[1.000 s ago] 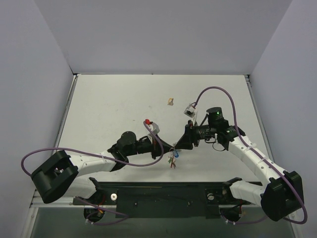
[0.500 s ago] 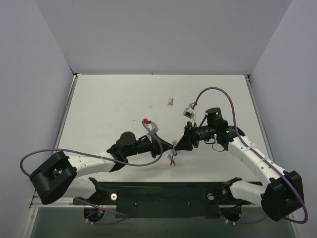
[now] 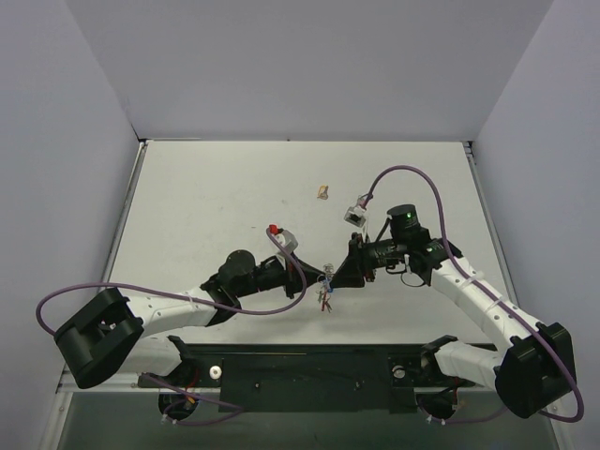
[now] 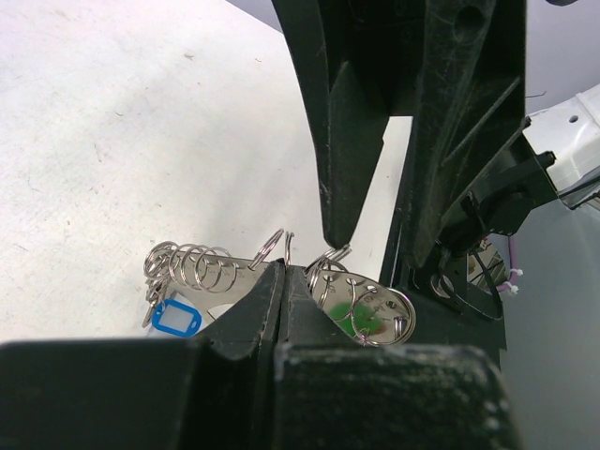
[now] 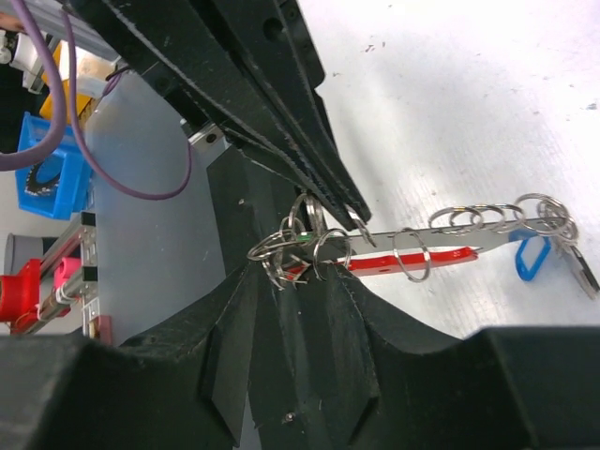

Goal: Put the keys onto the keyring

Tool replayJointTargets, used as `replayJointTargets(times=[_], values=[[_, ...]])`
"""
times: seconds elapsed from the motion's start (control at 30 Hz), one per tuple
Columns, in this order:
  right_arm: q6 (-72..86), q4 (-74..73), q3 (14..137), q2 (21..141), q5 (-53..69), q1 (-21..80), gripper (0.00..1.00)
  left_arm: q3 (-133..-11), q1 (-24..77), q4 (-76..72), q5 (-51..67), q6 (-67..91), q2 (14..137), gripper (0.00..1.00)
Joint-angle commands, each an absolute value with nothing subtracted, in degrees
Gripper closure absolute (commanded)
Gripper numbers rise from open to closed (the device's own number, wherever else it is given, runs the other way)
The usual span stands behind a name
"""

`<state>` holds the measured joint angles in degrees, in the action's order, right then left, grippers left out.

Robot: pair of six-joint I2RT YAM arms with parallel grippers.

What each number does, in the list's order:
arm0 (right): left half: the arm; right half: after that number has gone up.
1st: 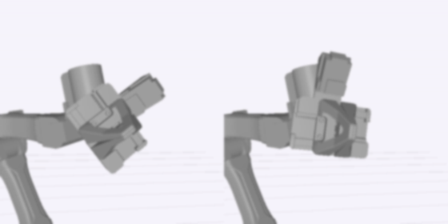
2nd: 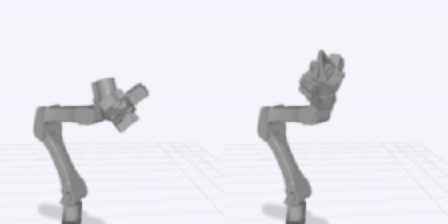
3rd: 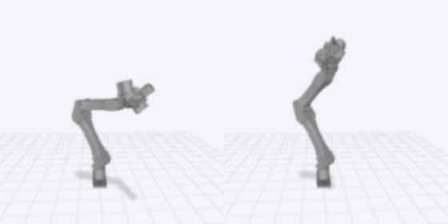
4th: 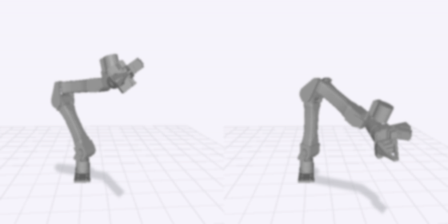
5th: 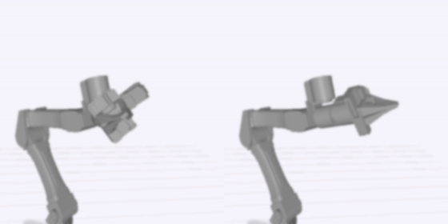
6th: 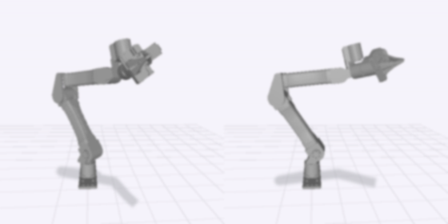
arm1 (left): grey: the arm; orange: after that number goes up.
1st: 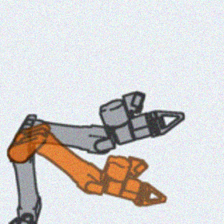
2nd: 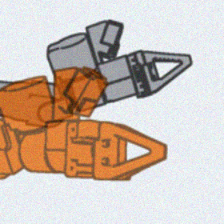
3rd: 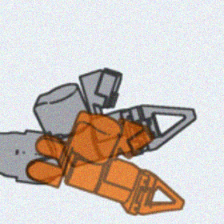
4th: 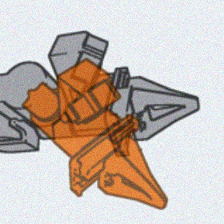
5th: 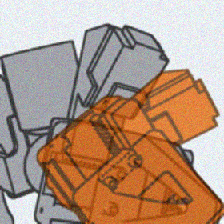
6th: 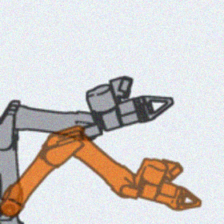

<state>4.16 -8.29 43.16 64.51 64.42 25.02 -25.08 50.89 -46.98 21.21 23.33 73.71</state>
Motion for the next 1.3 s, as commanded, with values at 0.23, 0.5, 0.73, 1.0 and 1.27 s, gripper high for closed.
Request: replayJointTargets(times=[0.23,0.5,0.73,1.0,1.27], values=[[-1.30,-12.29,46.40,63.81,69.87,26.72,0.66,-24.79,50.54,-53.17,23.64,21.81,73.30,1.00],[-12.11,-22.48,51.15,62.32,67.09,20.13,0.58,-24.95,50.10,-51.42,27.76,16.18,72.34,1.00],[-40.57,-47.25,61.77,67.85,55.72,23.38,0.55,-27.07,49.75,-47.90,30.85,16.26,71.72,1.00],[-48.08,-52.29,61.52,67.77,57.47,29.88,0.56,-26.19,49.75,-49.75,28.49,19.77,72.25,1.00],[-39.04,-45.89,58.28,61.53,57.12,27.70,0.54,-29.87,51.15,-46.07,18.30,22.59,74.09,1.00]])
